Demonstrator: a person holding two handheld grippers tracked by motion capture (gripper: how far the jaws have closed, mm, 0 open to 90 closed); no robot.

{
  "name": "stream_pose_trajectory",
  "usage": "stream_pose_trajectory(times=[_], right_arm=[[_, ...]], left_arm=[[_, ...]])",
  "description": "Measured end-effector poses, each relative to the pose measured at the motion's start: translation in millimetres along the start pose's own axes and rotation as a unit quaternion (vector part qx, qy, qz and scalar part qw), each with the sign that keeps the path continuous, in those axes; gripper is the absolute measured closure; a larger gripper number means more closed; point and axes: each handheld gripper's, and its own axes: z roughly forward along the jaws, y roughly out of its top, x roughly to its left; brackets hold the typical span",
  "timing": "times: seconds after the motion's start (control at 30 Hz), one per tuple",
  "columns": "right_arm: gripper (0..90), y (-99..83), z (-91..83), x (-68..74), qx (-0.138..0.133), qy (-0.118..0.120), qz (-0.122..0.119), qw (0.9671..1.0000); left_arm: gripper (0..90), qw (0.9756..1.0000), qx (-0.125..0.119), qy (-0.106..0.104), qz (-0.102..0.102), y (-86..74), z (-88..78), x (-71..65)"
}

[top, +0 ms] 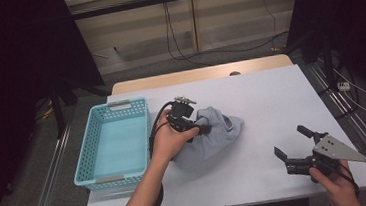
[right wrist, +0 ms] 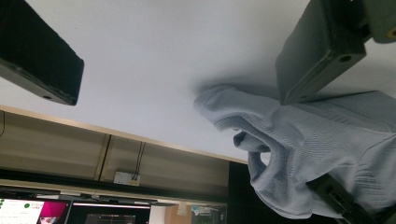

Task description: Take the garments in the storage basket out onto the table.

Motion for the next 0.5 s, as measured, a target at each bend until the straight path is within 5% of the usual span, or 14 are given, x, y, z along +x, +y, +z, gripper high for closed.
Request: stream_pose_trajectory(times=[0.5], right_arm=[[0.6, -0.5, 4.9, -0.8, 0.021, 0.009, 0.006, 0.9997]], left_arm=[[32.7, 0.9998, 0.002, 0.008, 0.019, -28.3, 18.1, -2.0]])
